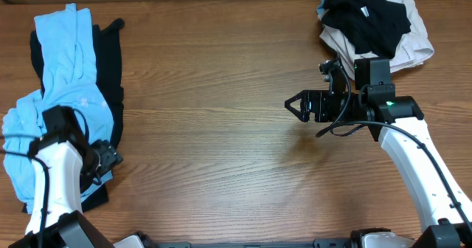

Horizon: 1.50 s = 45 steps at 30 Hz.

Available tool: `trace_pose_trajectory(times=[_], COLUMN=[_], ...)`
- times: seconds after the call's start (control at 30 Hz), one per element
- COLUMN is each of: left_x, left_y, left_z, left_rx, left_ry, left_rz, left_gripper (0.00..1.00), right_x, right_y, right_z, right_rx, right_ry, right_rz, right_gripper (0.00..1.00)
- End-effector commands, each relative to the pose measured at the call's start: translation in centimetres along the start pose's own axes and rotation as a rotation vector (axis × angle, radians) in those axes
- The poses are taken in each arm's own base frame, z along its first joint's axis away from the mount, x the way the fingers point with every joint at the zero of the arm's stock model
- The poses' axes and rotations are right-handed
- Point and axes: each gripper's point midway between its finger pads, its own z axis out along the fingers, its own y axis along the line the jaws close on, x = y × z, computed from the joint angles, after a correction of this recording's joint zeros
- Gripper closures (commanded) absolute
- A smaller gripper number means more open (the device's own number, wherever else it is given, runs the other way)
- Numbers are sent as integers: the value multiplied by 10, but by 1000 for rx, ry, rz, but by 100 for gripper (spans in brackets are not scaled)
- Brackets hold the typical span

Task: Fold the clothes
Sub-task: 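Move the left gripper down onto the light-blue T-shirt edge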

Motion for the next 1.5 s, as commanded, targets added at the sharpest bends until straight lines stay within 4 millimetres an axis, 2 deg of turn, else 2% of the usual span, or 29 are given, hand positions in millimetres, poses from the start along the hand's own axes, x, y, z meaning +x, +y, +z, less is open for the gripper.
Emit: trace_pose_trajectory(times=[0.0,0.1,0.13,0.27,0.33,0.4,0.5,0.63,0.73,0.87,0.97,1.03,1.07,1.13,1.27,1.47], left_x=[-4,-16,-20,-25,-24,-21,-16,-5,5,9,7,4,4,0,-17,-42], left_y=[14,13,12,1,-9,-19,-21,-17,-13,-8,-8,-13,-16,-26,-46,-58], left_z=[16,21,21,21,21,23,32,50,64,73,71,68,66,58,29,-28], left_rx=[-25,-6,-3,33,77,119,106,74,49,17,19,40,58,106,197,206], left_ry=[-42,-103,-116,-137,-133,-121,-85,-7,61,94,87,88,95,106,111,94], left_rz=[-120,-122,-104,46,119,179,232,237,232,207,204,198,176,148,150,243], left_gripper=[24,29,34,51,55,54,55,55,50,61,76,85,85,96,96,96], right_x=[-6,-7,-7,-6,-7,-7,-7,-7,-5,-4,-4,-5,-6,-9,-14,-16], right_y=[-5,-5,-5,-5,-5,-5,-5,-5,-5,-5,-5,-5,-6,-7,-6,-6], right_z=[-3,-3,-3,-3,-3,-3,-3,-3,-3,-3,-3,-3,-3,-3,-3,-4], right_rx=[39,41,41,41,41,41,41,40,42,42,42,42,46,54,52,50], right_ry=[-19,-20,-20,-19,-20,-21,-23,-22,-15,-10,-10,-13,-18,-30,-49,-56], right_rz=[-11,-12,-12,-11,-12,-12,-14,-13,-8,-4,-5,-7,-10,-18,-31,-32], right_gripper=[9,9,9,11,11,11,11,11,11,11,12,12,12,12,12,12])
